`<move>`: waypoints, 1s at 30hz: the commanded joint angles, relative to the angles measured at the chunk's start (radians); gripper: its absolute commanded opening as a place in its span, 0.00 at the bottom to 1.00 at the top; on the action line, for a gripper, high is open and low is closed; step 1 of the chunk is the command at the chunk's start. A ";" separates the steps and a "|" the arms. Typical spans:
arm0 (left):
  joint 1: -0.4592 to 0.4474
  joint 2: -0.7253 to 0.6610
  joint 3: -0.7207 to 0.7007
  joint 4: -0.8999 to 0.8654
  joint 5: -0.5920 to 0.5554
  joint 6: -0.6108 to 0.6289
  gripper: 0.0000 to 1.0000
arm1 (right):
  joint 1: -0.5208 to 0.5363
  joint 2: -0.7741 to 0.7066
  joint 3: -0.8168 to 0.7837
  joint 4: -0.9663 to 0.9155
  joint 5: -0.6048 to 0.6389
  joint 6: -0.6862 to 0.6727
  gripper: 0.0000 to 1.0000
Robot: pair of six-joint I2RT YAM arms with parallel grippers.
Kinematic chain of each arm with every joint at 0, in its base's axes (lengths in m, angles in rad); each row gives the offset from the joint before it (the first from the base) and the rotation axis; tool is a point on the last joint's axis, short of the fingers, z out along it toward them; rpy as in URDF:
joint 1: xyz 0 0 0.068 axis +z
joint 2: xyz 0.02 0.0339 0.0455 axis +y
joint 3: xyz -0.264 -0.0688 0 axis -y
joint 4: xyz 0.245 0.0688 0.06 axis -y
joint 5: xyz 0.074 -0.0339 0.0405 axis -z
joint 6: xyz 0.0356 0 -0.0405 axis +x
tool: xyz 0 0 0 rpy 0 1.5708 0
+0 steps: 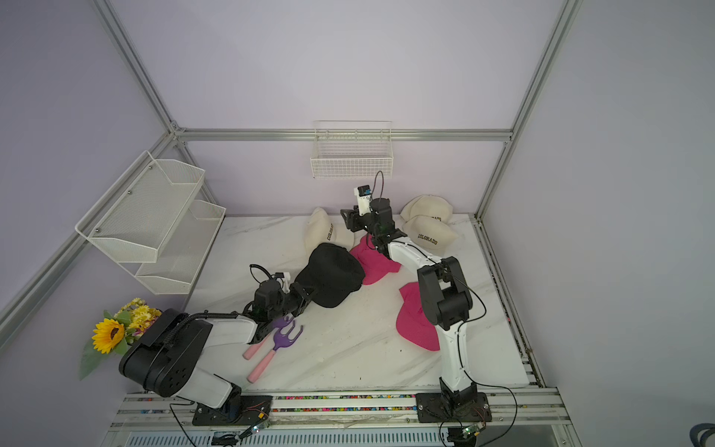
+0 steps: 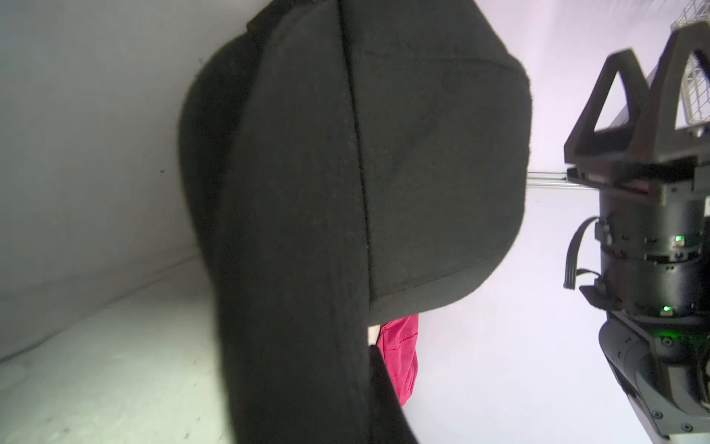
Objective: Stack the baseball caps by color
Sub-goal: Place the baseball cap on the baseball cap, then pick up the baseball cap from the center of the board, then move the baseball cap to the center of the board.
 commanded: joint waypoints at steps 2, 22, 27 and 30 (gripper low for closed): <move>0.014 0.108 -0.046 -0.002 -0.024 -0.015 0.00 | 0.076 0.219 0.292 -0.159 0.089 -0.068 0.65; 0.020 0.199 -0.052 0.047 0.045 -0.004 0.00 | 0.111 0.641 0.772 -0.533 -0.007 0.053 0.12; 0.020 0.178 -0.055 0.025 0.035 0.005 0.00 | 0.085 0.548 0.696 -0.452 0.051 0.066 0.00; 0.026 0.160 -0.057 0.013 0.026 0.011 0.00 | 0.047 0.431 0.548 -0.387 0.149 0.064 0.00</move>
